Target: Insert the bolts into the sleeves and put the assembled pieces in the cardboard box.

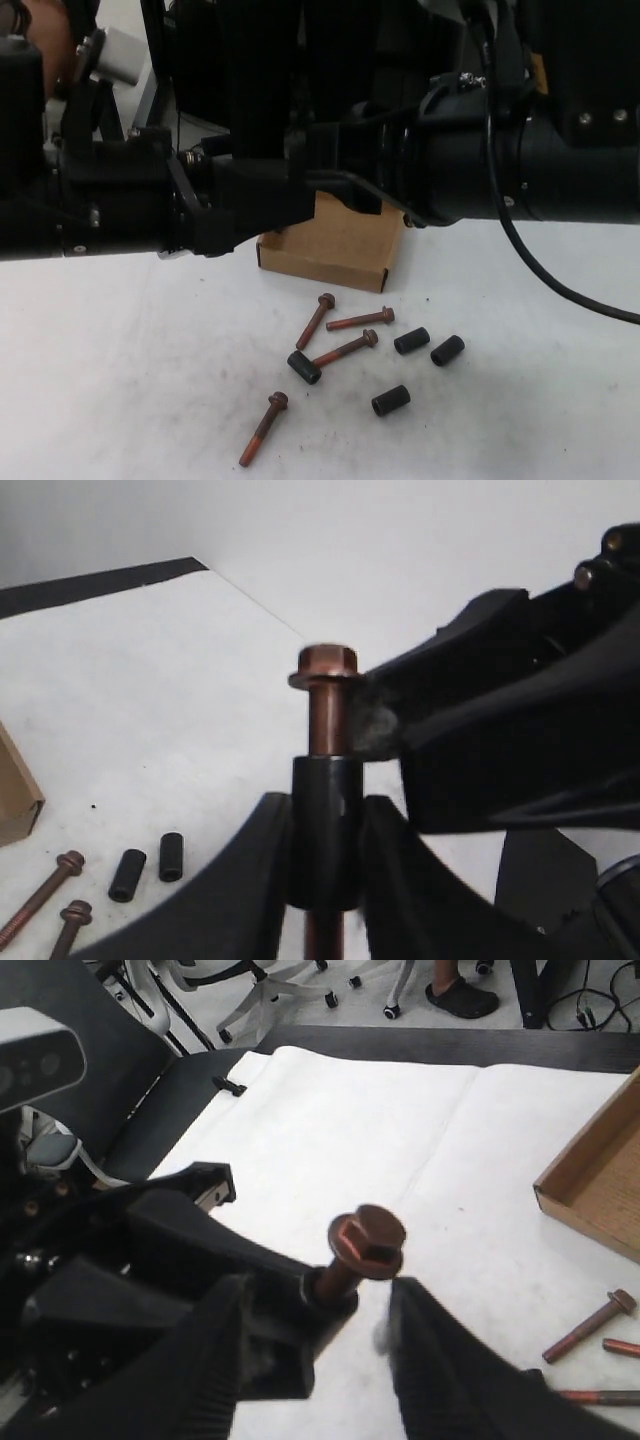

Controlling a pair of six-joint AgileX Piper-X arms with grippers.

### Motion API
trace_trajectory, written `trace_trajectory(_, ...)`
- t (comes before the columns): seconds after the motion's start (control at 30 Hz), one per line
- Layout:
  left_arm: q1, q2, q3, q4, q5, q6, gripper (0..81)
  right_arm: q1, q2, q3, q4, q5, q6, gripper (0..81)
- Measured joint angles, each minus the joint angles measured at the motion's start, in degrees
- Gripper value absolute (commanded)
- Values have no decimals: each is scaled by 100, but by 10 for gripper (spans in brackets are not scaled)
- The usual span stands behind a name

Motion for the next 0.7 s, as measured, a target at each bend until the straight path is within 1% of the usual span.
trace_trajectory(0.6,0,0,-17,-8,-200,163,8,16,30,-222,147,-15,-166,420)
trace_trajectory(0.67,0,0,-17,35,-291,265,8,16,17,-222,196,-13,-166,403)
trace_trajectory(0.7,0,0,-29,98,-338,342,8,16,0,-222,243,-13,-166,378)
